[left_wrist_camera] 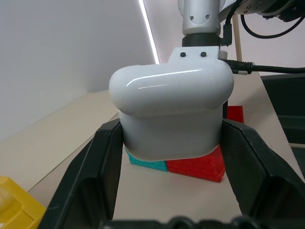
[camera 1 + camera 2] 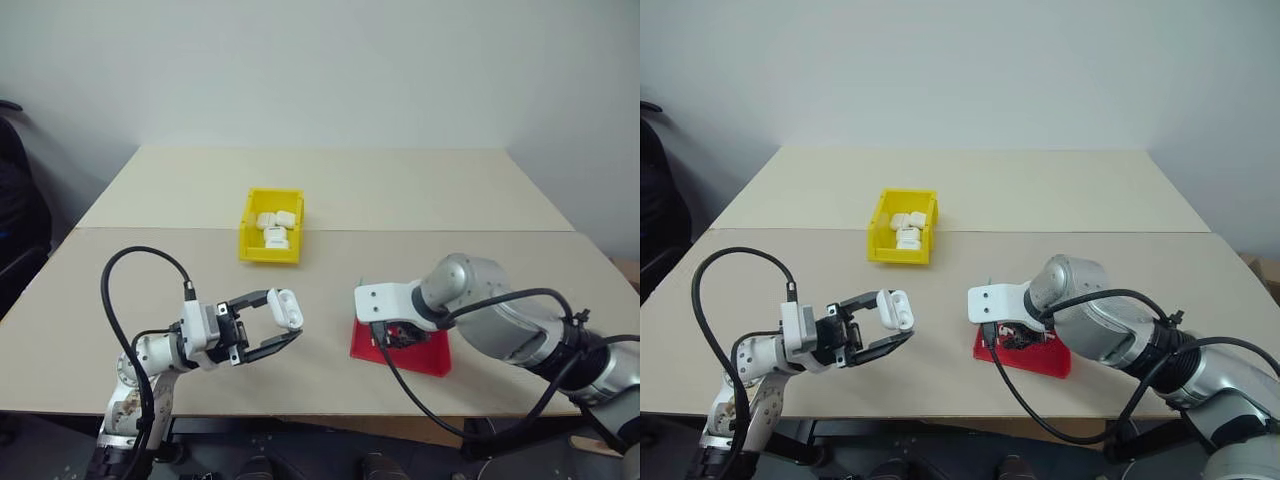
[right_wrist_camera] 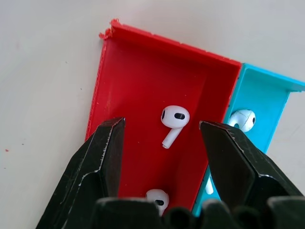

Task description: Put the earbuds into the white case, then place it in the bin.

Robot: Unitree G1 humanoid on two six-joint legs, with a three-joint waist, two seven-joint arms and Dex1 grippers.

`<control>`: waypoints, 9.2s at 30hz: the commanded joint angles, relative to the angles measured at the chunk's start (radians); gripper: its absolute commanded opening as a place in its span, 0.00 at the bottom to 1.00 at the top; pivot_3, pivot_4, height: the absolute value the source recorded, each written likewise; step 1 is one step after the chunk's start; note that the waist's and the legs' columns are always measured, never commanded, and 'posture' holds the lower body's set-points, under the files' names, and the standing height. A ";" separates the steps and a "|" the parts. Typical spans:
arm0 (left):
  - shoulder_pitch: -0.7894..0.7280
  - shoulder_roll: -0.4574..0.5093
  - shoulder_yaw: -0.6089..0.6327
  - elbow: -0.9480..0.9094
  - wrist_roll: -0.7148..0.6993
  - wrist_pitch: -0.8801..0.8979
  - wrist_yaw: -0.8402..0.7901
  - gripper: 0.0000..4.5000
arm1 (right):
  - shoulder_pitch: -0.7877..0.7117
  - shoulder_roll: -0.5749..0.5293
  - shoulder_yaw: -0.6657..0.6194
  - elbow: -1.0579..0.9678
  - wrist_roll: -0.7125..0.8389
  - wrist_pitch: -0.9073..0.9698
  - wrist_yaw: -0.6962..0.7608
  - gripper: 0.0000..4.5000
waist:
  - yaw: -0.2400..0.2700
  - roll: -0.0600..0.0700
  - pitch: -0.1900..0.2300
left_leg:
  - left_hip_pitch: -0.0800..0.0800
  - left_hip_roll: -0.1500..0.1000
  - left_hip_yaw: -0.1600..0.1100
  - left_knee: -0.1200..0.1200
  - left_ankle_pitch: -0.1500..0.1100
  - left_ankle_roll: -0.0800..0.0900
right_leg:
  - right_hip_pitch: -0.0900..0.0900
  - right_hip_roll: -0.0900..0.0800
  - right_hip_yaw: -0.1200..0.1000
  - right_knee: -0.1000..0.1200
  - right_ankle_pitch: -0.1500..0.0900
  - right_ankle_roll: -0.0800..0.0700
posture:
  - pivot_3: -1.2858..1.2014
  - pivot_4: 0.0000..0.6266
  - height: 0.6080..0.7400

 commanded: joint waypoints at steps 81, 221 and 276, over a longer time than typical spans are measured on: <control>-0.004 0.056 -0.036 -0.020 0.068 0.003 0.090 0.62 | 0.091 -0.042 -0.025 -0.027 -0.008 0.013 -0.032 0.01 | 0.000 0.000 0.000 | -0.003 0.000 0.001 -0.002 0.000 0.000 | -0.004 0.000 0.000 -0.002 -0.005 -0.003 | 0.52 0.24 1.00; -0.315 0.017 -0.083 -0.324 -0.350 0.513 0.024 0.62 | 0.388 0.376 -0.980 -0.153 0.966 -0.566 -0.132 0.17 | 0.000 0.000 0.000 | -0.004 0.000 -0.004 -0.002 -0.001 0.002 | 0.001 0.001 -0.003 -0.005 -0.001 0.005 | 0.52 0.24 1.00; -0.013 0.189 0.007 -0.258 -0.128 0.314 -0.093 0.62 | 0.090 -0.111 -0.677 0.255 0.578 -0.371 -0.054 0.58 | 0.001 0.000 0.000 | -0.005 0.000 -0.003 -0.006 -0.001 0.002 | 0.000 -0.001 -0.005 -0.013 -0.002 -0.009 | 0.52 0.24 1.00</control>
